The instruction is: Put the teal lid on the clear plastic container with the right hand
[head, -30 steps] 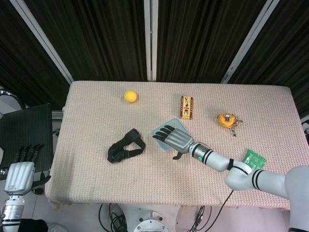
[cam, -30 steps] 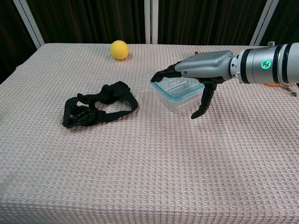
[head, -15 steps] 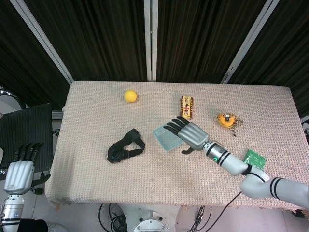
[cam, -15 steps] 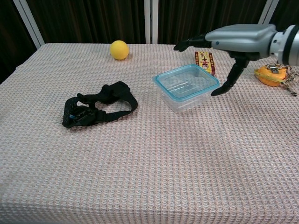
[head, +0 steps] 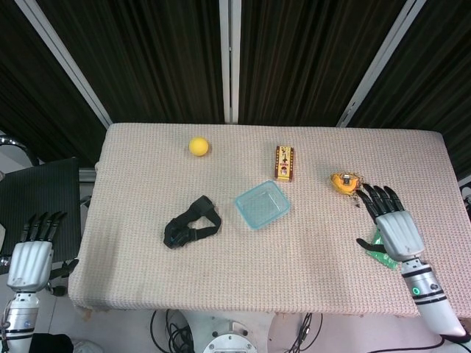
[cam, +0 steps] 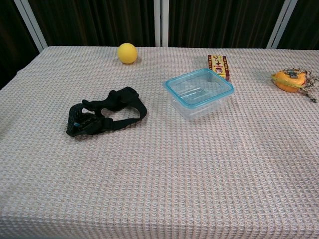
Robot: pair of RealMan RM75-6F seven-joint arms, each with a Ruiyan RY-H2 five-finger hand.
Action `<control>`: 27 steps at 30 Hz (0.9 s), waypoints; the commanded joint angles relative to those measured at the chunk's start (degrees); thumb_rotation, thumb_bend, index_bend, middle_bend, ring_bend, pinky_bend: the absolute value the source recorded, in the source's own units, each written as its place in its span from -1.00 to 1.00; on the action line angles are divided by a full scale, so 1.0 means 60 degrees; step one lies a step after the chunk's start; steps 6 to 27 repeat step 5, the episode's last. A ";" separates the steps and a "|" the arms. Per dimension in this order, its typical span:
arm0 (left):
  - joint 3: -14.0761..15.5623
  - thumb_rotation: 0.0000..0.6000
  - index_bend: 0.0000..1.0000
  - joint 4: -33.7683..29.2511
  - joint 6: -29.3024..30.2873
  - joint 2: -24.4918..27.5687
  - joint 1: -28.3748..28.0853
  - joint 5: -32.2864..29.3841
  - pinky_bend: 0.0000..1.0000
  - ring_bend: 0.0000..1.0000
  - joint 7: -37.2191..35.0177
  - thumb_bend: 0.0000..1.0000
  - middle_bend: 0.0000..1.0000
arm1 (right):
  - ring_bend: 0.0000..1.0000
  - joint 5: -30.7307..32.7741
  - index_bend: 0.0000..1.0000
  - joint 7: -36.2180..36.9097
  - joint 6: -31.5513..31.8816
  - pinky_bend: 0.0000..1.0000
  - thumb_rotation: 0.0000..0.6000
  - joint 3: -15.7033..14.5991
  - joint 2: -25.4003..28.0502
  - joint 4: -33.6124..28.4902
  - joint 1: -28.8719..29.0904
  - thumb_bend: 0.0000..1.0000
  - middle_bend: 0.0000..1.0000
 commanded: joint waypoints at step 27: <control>0.0002 1.00 -0.81 -0.0068 0.0118 -0.0061 0.0037 0.0044 -1.00 -0.93 0.0358 -1.00 -0.82 | -1.00 -0.0336 -1.00 0.0071 0.0774 -1.00 1.00 -0.0071 -0.0001 0.0175 -0.0853 -0.95 -1.00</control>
